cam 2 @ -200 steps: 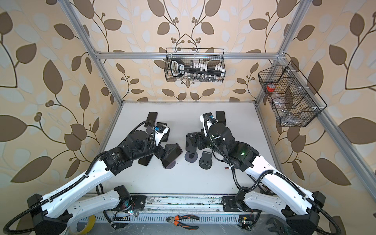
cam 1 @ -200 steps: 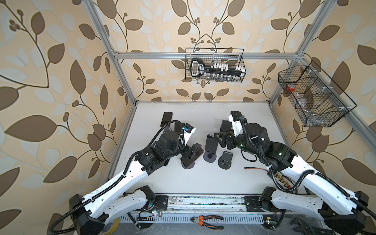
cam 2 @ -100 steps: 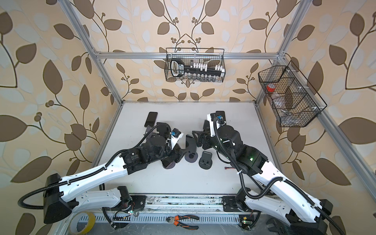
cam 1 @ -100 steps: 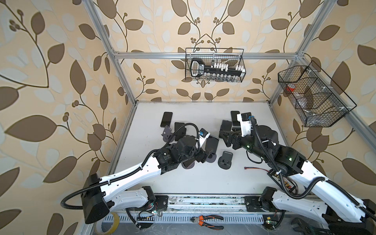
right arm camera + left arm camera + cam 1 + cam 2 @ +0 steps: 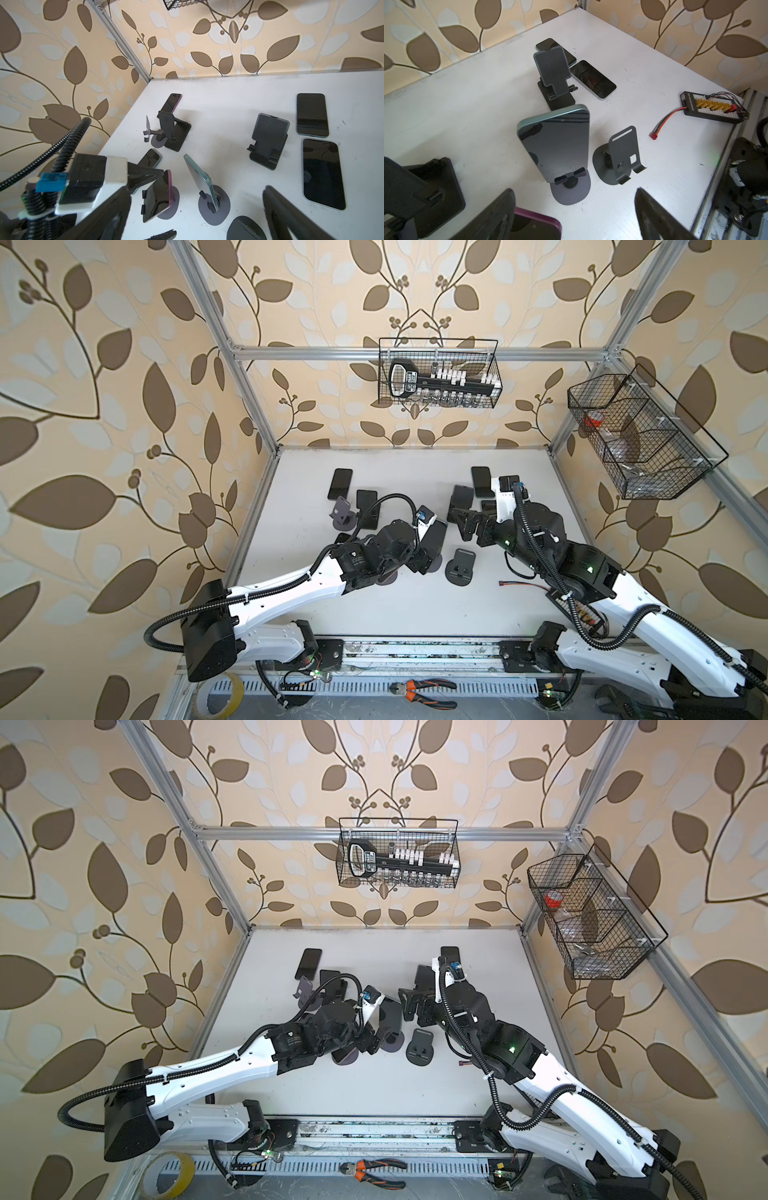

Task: Remove the phone from the phone stand

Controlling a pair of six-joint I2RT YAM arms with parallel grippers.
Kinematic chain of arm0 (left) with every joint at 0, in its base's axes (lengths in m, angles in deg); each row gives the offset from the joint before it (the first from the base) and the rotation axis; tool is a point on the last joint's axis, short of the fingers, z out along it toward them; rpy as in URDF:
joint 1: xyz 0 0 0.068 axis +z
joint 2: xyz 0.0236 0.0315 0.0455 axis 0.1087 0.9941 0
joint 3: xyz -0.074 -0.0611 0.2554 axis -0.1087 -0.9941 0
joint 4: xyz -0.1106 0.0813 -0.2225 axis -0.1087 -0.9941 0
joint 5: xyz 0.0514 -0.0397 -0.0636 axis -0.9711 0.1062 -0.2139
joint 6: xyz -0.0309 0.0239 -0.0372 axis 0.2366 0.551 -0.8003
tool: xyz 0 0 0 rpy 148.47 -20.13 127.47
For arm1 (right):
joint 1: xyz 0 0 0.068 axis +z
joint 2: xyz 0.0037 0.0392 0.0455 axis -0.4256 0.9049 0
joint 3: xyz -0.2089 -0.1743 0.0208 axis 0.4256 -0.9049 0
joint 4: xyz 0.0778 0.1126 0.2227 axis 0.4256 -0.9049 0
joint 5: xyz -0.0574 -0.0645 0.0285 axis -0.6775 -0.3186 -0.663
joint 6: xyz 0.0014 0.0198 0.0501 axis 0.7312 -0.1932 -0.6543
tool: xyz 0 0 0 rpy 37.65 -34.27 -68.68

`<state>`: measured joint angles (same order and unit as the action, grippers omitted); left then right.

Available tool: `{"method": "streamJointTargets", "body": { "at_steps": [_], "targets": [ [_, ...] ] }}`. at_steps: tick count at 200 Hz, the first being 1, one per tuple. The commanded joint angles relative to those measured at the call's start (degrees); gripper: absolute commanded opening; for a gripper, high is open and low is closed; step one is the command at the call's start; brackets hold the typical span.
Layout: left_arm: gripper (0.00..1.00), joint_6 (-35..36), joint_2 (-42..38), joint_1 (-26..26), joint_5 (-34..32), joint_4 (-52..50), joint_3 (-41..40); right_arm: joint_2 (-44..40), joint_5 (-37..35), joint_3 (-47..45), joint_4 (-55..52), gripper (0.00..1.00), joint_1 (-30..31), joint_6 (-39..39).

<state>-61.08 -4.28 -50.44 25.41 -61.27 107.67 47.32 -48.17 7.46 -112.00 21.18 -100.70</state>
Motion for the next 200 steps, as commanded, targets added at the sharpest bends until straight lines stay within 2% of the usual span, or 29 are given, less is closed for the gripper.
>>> {"method": "streamJointTargets", "body": {
  "at_steps": [1, 29, 50, 92, 173, 200],
  "targets": [
    [0.92, -0.1, 0.6, -0.4, -2.6, 3.5, 2.5, -0.6, 0.1, -1.2, -0.6, 1.0, -0.2, -0.3],
    [0.96, 0.4, 1.8, -0.4, -2.0, 3.8, 3.3, -0.5, 2.7, -1.5, -0.5, 0.99, -0.2, 0.5],
    [0.96, -1.0, 3.7, -0.4, -1.9, 3.1, 4.4, -0.4, 3.5, -2.1, -0.5, 0.94, -0.3, 0.5],
    [0.96, -3.4, 5.8, -0.5, -3.3, 3.3, 4.9, -1.3, 6.5, -4.1, -0.4, 0.68, -0.4, 1.2],
    [0.97, -4.1, 9.7, -0.5, -5.0, 7.0, 5.5, -3.8, 6.1, -6.5, -0.8, 0.7, -1.3, 1.1],
    [0.97, -3.8, 10.1, -0.5, -5.2, 8.0, 5.0, -3.4, 6.8, -6.5, -0.8, 0.67, -1.6, 1.7]
  ]
}}
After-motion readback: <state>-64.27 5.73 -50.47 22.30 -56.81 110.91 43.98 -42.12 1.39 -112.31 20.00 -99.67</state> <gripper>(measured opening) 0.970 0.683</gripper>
